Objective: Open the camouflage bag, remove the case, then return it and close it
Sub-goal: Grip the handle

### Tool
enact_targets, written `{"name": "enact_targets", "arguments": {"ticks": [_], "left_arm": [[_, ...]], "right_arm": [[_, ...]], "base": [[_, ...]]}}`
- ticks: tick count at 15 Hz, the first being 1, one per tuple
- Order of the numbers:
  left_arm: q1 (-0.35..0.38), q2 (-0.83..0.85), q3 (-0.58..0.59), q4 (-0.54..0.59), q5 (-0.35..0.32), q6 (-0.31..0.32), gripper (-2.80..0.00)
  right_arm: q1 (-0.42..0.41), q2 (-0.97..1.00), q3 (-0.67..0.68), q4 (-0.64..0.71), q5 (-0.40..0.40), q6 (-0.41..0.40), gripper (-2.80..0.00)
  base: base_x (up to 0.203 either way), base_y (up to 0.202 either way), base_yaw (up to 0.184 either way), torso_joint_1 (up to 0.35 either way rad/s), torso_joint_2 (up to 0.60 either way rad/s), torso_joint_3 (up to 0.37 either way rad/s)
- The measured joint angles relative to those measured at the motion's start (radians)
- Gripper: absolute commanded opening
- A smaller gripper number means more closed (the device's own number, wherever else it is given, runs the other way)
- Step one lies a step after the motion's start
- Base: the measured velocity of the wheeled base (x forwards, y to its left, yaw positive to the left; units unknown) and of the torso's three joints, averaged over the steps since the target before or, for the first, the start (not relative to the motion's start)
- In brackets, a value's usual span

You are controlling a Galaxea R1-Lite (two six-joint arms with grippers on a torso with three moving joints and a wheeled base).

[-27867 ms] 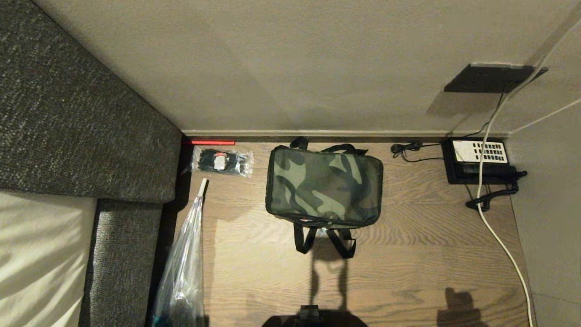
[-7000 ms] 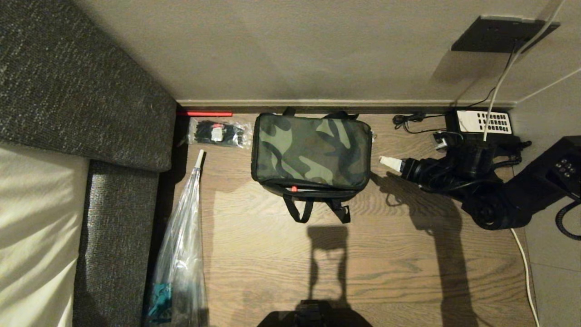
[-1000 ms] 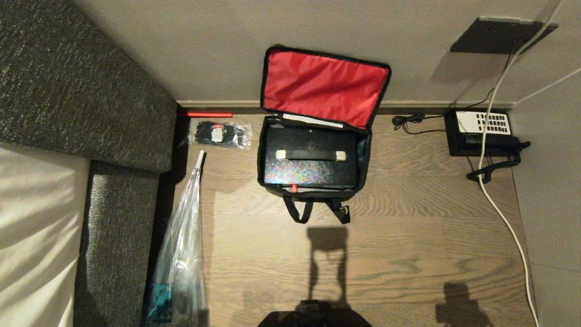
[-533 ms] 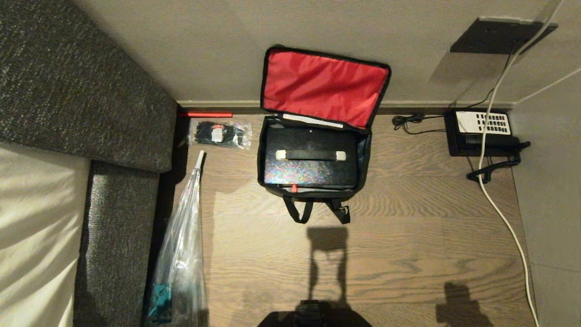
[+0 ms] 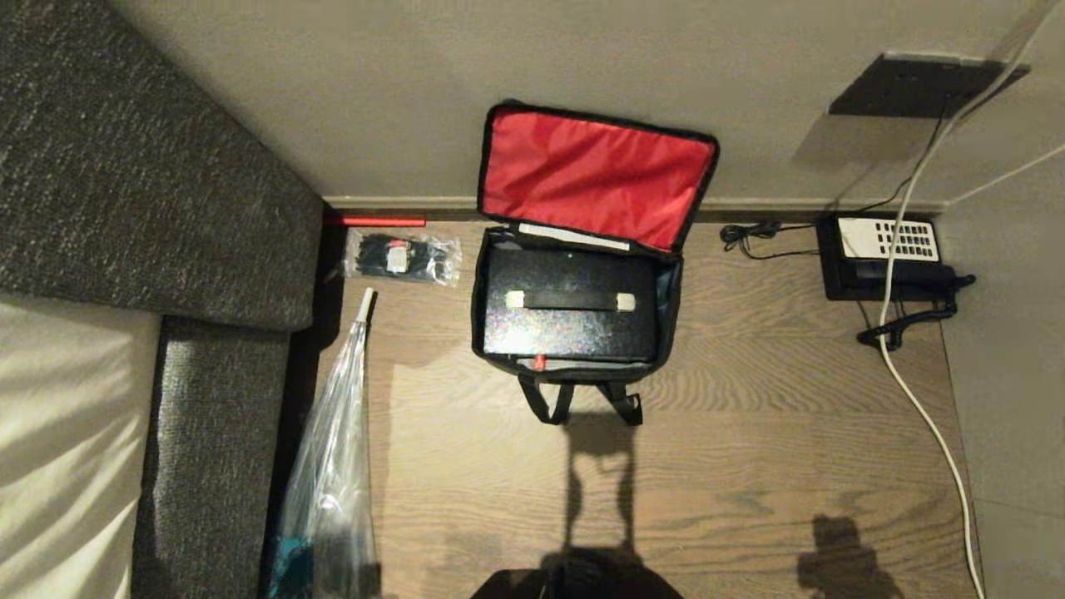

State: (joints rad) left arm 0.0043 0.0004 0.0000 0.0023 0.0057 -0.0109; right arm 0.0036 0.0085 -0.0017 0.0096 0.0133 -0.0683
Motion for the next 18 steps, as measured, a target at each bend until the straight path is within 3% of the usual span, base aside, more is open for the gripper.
{"name": "enact_targets", "arguments": {"ticks": [4,15,18], "left_arm": [[0.002,0.000,0.000,-0.001,0.000,-0.001,-2.80],[0.000,0.000,0.000,-0.001,0.000,-0.001,-2.80],[0.000,0.000,0.000,-0.001,0.000,-0.001,-2.80]], "right_arm": [[0.002,0.000,0.000,0.000,-0.001,0.000,-2.80],[0.001,0.001,0.000,0.000,0.000,0.000,-2.80],[-0.001,0.001,0.000,-0.001,0.000,0.000,-2.80]], "base": [[0.136,-0.131,-0.001,0.004,0.01,0.003],[0.000,0.000,0.000,0.000,0.00,0.000],[-0.001,0.156,-0.003,0.002,0.00,0.004]]}}
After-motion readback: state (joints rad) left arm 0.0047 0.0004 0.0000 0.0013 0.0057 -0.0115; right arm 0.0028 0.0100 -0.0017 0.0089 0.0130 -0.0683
